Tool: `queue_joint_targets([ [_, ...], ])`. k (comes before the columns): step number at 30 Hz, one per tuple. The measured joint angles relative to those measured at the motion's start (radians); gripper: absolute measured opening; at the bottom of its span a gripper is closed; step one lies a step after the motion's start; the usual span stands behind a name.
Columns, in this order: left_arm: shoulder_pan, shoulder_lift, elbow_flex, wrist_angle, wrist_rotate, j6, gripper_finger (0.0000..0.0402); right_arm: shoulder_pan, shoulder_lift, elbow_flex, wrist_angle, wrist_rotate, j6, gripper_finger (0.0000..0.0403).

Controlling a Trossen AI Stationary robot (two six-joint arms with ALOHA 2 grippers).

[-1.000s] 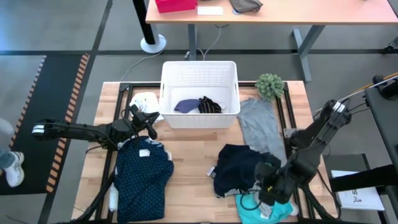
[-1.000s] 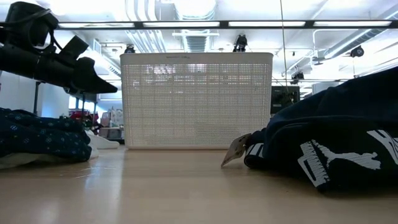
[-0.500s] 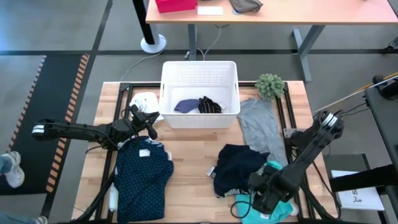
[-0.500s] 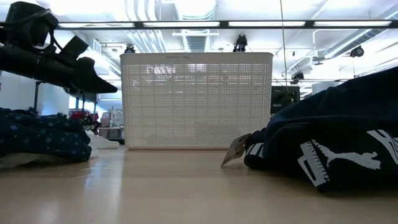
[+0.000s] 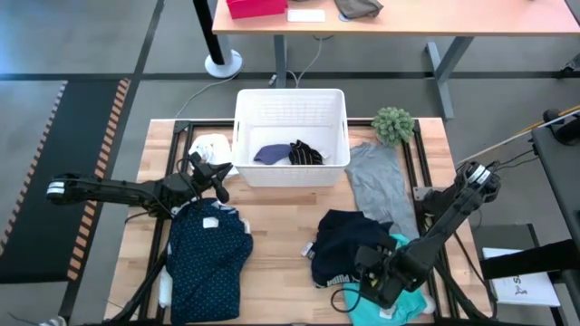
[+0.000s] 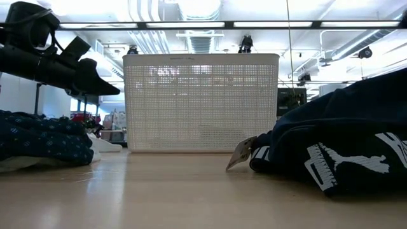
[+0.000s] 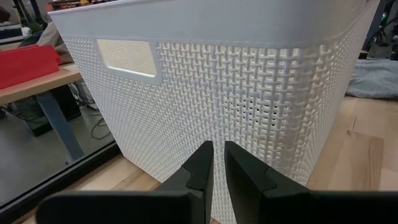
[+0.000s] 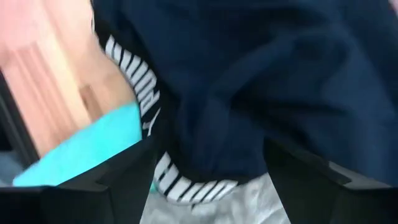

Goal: Sort clothes
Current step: Put the black boxers into the white laundry bin

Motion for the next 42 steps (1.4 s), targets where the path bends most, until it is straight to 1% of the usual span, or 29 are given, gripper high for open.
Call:
queue_joint_targets([
  [6, 0.000, 0.000, 0.000, 0.000, 0.000, 0.000, 0.0027, -0.073, 0.017, -0.004, -0.001, 0.056, -0.041, 0.0312],
  [10, 0.000, 0.000, 0.000, 0.000, 0.000, 0.000, 0.0027, -0.129, 0.034, -0.009, 0.004, 0.044, -0.121, 0.0320],
  [13, 0.000, 0.000, 0.000, 0.000, 0.000, 0.000, 0.0027, -0.162, 0.055, -0.010, 0.007, -0.003, -0.160, 0.0312],
  [15, 0.000, 0.000, 0.000, 0.000, 0.000, 0.000, 0.0027, -0.181, 0.075, -0.011, 0.025, -0.028, -0.175, 0.0294],
  [18, 0.000, 0.000, 0.000, 0.001, 0.000, 0.000, 0.0027, -0.197, 0.103, -0.011, 0.026, -0.029, -0.196, 0.0246],
  [21, 0.000, 0.000, 0.000, 0.000, 0.000, 0.000, 0.0027, -0.203, 0.114, -0.011, 0.026, -0.023, -0.222, 0.0178],
  [26, 0.000, 0.000, 0.000, 0.000, 0.000, 0.000, 0.0027, -0.203, 0.094, -0.011, 0.026, -0.025, -0.268, 0.0034],
  [27, 0.000, 0.000, 0.000, 0.000, 0.000, 0.000, 0.0027, -0.203, 0.082, -0.009, 0.024, -0.024, -0.277, 0.0018],
  [28, 0.000, 0.000, 0.000, -0.001, 0.000, 0.000, 0.0027, -0.203, 0.070, -0.004, 0.023, -0.023, -0.292, 0.0011],
  [31, 0.000, 0.000, 0.000, 0.000, 0.000, 0.000, 0.0027, -0.203, 0.032, 0.018, 0.023, -0.014, -0.318, 0.0016],
  [36, 0.000, 0.000, 0.000, 0.000, 0.000, 0.000, 0.0027, -0.203, -0.044, 0.093, 0.022, 0.099, -0.425, 0.0002],
  [42, 0.000, 0.000, 0.000, 0.001, 0.000, 0.000, 0.0027, -0.203, -0.121, 0.227, 0.026, 0.258, -0.612, 0.0001],
])
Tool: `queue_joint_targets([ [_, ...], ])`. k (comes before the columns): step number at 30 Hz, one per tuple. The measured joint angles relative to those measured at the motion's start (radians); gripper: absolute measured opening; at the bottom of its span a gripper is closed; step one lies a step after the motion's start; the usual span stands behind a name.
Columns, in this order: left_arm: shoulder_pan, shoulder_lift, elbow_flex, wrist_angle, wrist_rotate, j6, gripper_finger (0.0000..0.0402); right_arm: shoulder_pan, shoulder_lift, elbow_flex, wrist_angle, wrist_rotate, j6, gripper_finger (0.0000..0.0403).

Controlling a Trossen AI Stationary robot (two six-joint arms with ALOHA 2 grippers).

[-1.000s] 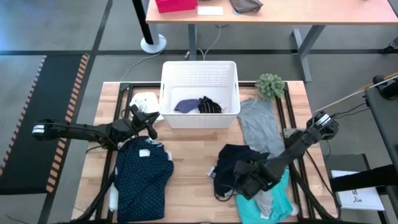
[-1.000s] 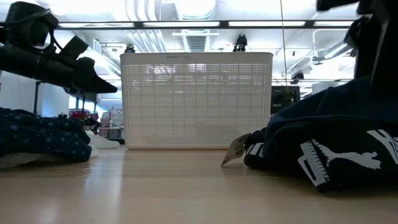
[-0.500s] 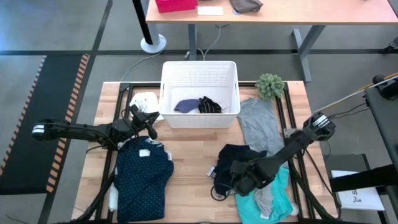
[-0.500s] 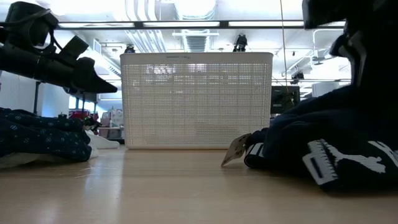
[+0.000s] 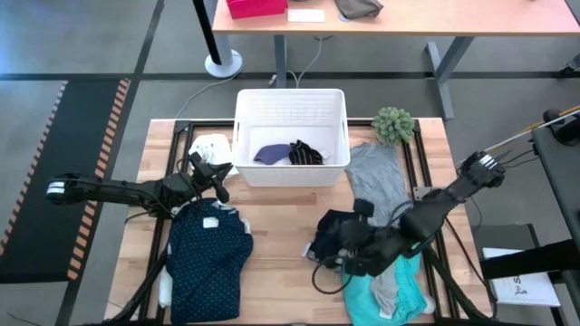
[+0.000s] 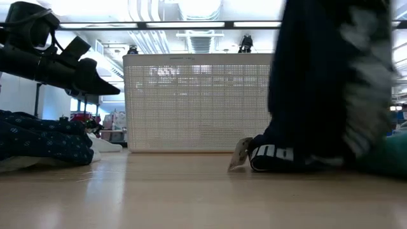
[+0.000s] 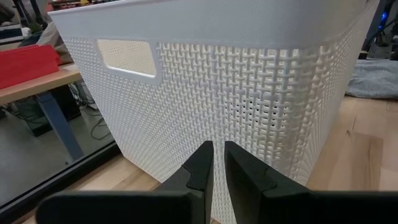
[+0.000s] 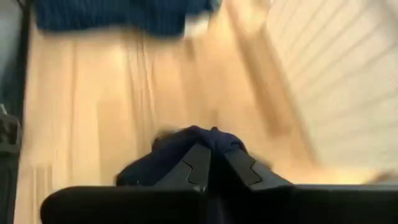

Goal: Sort clothes
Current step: Put the black boxers into the white laundry bin

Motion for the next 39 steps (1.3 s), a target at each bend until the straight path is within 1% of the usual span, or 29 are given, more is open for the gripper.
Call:
queue_joint_targets([
  [7, 0.000, 0.000, 0.000, 0.026, 0.000, -0.007, 0.0027, -0.029, -0.040, 0.177, 0.004, 0.229, -0.196, 0.0000],
  [10, 0.000, 0.000, 0.000, 0.030, 0.005, -0.061, 0.0027, -0.068, -0.037, 0.252, 0.029, 0.288, -0.295, 0.0000],
  [13, 0.000, 0.000, 0.000, 0.034, 0.006, -0.127, 0.0027, -0.119, -0.034, 0.326, 0.097, 0.305, -0.413, 0.0000],
  [21, 0.000, 0.000, 0.000, 0.047, 0.007, -0.137, 0.0027, -0.286, -0.032, 0.534, 0.337, 0.268, -0.725, 0.0000],
  [25, 0.000, 0.000, 0.000, 0.049, 0.007, -0.136, 0.0027, -0.372, -0.033, 0.602, 0.494, 0.262, -0.870, 0.0000],
  [27, 0.000, 0.000, 0.000, 0.049, 0.007, -0.135, 0.0027, -0.416, -0.033, 0.627, 0.544, 0.260, -0.920, 0.0000],
  [30, 0.000, 0.000, 0.000, 0.049, 0.007, -0.135, 0.0027, -0.489, -0.033, 0.652, 0.571, 0.212, -0.925, 0.0000],
  [39, 0.000, 0.000, 0.000, 0.053, 0.008, -0.136, 0.0027, -0.722, -0.003, 0.658, 0.569, 0.025, -0.805, 0.0000],
])
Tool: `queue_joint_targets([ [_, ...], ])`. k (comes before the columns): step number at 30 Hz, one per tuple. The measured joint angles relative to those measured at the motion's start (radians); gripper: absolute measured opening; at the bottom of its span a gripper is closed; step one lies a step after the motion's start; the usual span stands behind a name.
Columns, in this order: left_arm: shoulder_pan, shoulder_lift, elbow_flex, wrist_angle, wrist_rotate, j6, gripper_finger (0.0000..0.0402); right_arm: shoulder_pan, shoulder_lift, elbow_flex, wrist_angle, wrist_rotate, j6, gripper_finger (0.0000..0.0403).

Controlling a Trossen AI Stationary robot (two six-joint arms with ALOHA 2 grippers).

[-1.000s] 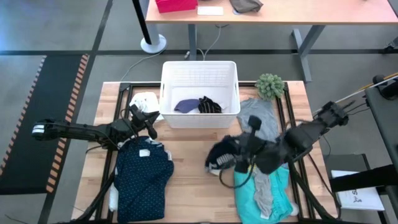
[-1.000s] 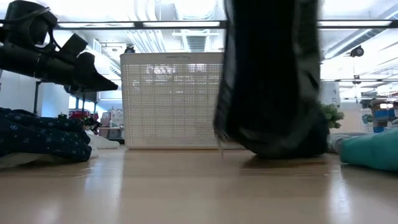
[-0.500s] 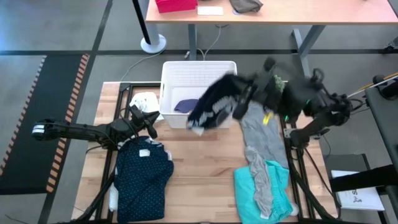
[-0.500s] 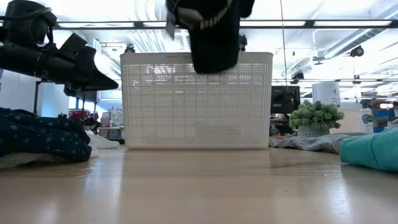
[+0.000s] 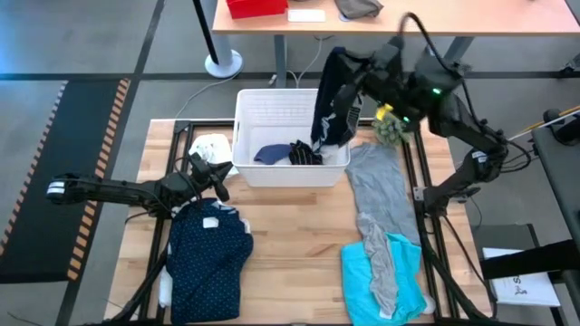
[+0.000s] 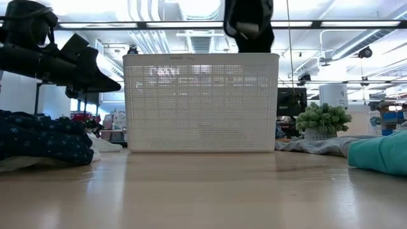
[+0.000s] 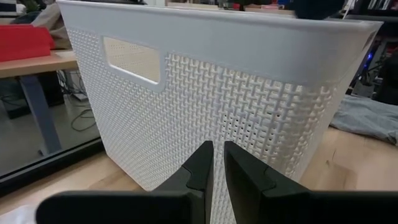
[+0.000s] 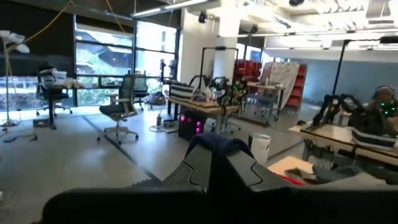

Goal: Sort clothes
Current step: Put the black boxers into the white laundry bin

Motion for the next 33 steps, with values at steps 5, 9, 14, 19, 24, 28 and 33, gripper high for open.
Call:
queue_joint_targets([
  [5, 0.000, 0.000, 0.000, 0.030, 0.010, 0.001, 0.0027, -0.088, 0.068, 0.002, -0.001, -0.133, 0.070, 0.0000],
  [9, 0.000, 0.000, 0.000, 0.062, 0.102, 0.002, 0.0027, -0.130, 0.135, 0.002, -0.002, -0.237, 0.111, 0.0000],
  [14, 0.000, 0.000, 0.000, 0.075, 0.177, 0.002, 0.0027, -0.139, 0.207, 0.002, -0.021, -0.290, 0.131, 0.0000],
  [19, -0.001, 0.000, 0.000, 0.089, 0.183, 0.002, 0.0027, -0.139, 0.242, 0.002, -0.089, -0.285, 0.123, 0.0000],
  [24, -0.001, 0.000, 0.000, 0.093, 0.183, 0.002, 0.0027, -0.138, 0.244, 0.002, -0.125, -0.281, 0.105, 0.0017],
  [28, -0.001, 0.000, 0.000, 0.096, 0.183, 0.002, 0.0027, -0.138, 0.228, 0.002, -0.164, -0.283, 0.105, 0.0071],
  [33, -0.001, 0.000, 0.003, 0.096, 0.183, 0.002, 0.0027, -0.138, 0.204, 0.031, -0.239, -0.283, 0.130, 0.0156],
])
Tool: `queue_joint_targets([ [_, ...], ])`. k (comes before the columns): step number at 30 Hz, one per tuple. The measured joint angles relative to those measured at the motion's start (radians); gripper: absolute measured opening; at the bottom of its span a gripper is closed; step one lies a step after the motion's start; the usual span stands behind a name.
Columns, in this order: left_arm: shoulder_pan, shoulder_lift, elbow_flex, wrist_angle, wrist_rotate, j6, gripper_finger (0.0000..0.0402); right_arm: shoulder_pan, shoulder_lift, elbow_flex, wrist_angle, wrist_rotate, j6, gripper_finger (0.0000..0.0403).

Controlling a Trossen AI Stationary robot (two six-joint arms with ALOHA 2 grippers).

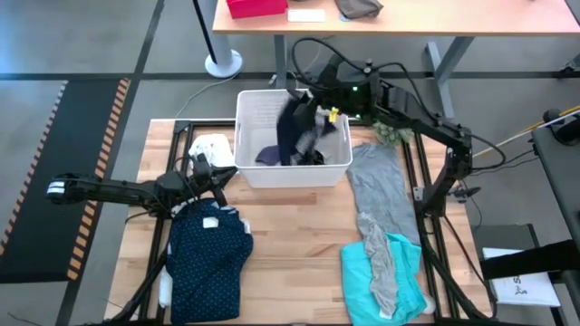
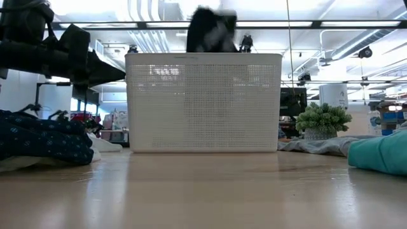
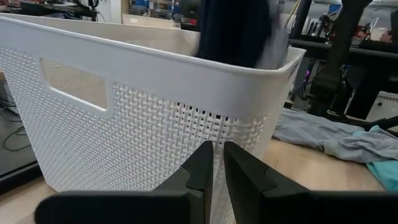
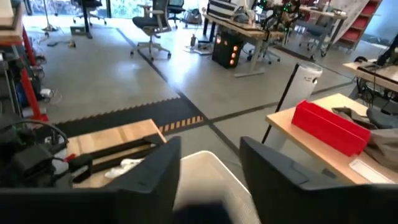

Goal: Sort clothes
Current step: Put the black boxers into the white laundry bin, then put the blue shirt into the white laundry bin

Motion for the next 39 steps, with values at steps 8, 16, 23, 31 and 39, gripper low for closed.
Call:
queue_joint_targets([
  [8, 0.000, 0.000, 0.106, -0.009, 0.025, 0.099, 0.0027, 0.016, -0.011, 0.090, -0.146, -0.006, -0.003, 0.0171],
  [16, -0.001, 0.016, 0.404, -0.417, 0.182, 0.133, 0.0026, 0.126, -0.045, 0.123, -0.246, 0.003, -0.195, 0.0011],
  [23, -0.040, 0.100, 0.723, -0.841, 0.267, 0.126, 0.0002, 0.275, -0.071, 0.123, -0.296, 0.132, -0.244, 0.0002],
  [31, -0.189, 0.238, 0.998, -1.125, 0.286, 0.127, 0.0001, 0.459, -0.103, 0.123, -0.414, 0.292, -0.190, 0.0000],
  [39, -0.372, 0.405, 1.099, -1.200, 0.278, 0.098, 0.0000, 0.600, -0.108, 0.111, -0.532, 0.407, -0.067, 0.0000],
])
